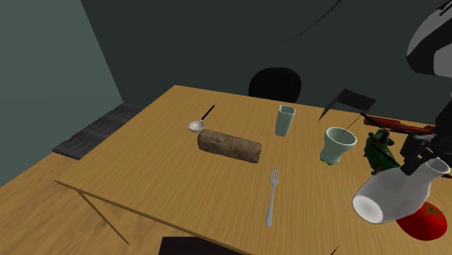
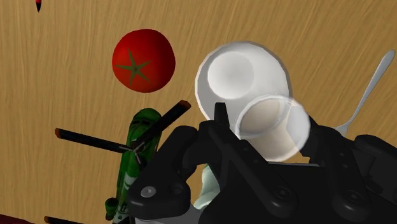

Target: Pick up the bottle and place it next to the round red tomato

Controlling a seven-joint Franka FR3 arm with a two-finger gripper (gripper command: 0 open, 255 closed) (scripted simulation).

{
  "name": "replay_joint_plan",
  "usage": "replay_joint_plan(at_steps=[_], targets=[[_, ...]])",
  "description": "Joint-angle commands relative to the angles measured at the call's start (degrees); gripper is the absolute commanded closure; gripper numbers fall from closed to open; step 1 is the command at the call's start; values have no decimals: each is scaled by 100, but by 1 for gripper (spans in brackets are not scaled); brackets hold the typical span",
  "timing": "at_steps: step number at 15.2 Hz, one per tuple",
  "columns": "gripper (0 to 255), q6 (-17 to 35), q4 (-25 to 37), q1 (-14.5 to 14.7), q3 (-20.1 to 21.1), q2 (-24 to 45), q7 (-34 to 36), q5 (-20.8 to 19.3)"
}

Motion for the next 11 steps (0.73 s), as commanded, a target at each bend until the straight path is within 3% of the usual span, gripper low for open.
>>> replay_joint_plan(at_steps=[1,8,11], targets=[[255,159,-133,-6,-18,22,-2,-2],[255,762,-550,-9,-98,221,-38,38],[255,762,-550,-9,-97,221,-38,38]])
